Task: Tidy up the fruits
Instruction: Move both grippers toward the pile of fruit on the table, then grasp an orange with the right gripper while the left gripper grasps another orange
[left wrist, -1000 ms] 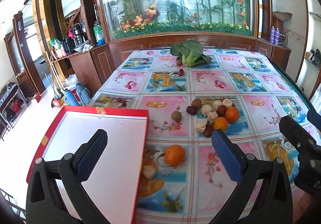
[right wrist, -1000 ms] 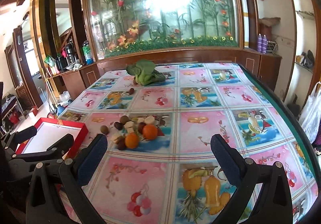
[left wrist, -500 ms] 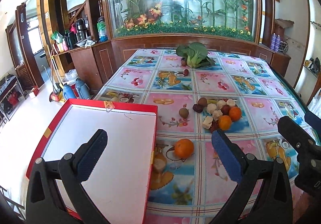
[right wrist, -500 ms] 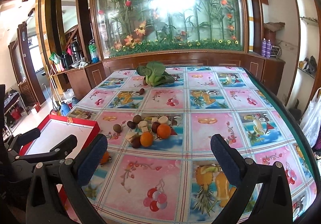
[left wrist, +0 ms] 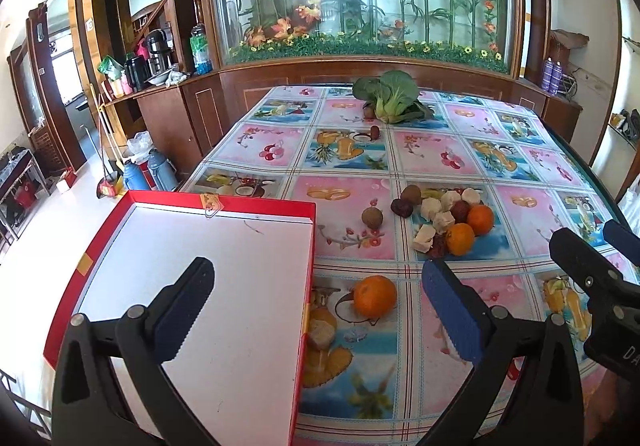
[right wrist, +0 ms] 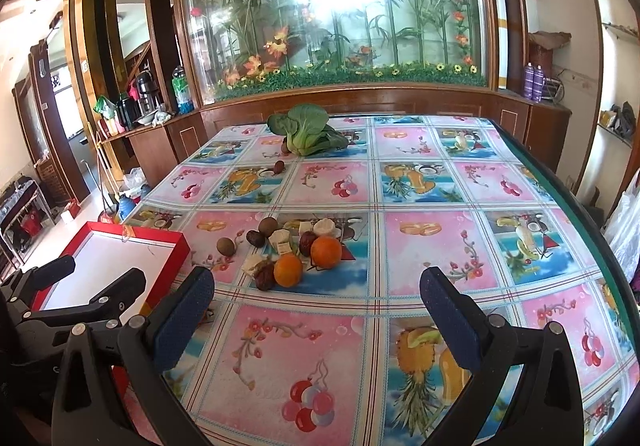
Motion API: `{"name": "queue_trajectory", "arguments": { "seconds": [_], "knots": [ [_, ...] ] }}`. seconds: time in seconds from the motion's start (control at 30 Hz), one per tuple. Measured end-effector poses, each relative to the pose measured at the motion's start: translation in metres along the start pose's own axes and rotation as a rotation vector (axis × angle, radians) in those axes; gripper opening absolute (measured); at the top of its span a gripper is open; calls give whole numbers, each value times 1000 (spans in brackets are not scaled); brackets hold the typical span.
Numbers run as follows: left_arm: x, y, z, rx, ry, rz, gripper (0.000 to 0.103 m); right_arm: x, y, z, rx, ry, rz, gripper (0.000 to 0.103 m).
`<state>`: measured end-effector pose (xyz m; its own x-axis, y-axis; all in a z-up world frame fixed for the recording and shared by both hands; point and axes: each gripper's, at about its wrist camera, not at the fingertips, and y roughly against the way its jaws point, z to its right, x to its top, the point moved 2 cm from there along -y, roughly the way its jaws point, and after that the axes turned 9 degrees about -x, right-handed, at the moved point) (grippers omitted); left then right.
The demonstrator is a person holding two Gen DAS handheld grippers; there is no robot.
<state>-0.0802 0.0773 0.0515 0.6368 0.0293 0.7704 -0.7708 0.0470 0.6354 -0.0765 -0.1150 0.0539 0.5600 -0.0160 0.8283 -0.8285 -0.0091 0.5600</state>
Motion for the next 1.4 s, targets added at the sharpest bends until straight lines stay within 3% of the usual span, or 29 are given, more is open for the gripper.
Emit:
{"name": "queue_trajectory", "arguments": {
  "seconds": [0.27, 0.43, 0.73, 0.8, 0.87, 0.93, 1.0, 1.1, 1.27, 1.4],
  "knots": [
    [5, -24, -5, 38, -33, -41, 103, 6, -25, 6, 5, 20, -28, 102],
    [9, -40, -6, 31, -77, -89, 103, 8, -61, 18, 30, -16, -111, 100],
    [11, -55, 26, -33, -191, -126, 102, 9, -126, 15, 136, -59, -290, 70],
    [11, -60, 36, -70, -207, -137, 97, 6, -133, 15, 144, -64, -323, 62],
    [10, -65, 47, -99, -219, -152, 87, 4, -138, 18, 161, -80, -338, 60],
    [10, -70, 58, -138, -223, -169, 83, 5, -140, 20, 172, -75, -345, 56],
    [9, -75, 68, -163, -228, -184, 77, 6, -142, 20, 209, -67, -351, 42],
    [9, -80, 79, -191, -240, -197, 69, 7, -145, 17, 274, -41, -369, 32],
    [10, -94, 91, -242, -226, -242, 55, 11, -138, 25, 283, -55, -371, 31],
    [9, -105, 104, -267, -236, -277, 53, 22, -130, 42, 275, -116, -318, 31]
  ]
}}
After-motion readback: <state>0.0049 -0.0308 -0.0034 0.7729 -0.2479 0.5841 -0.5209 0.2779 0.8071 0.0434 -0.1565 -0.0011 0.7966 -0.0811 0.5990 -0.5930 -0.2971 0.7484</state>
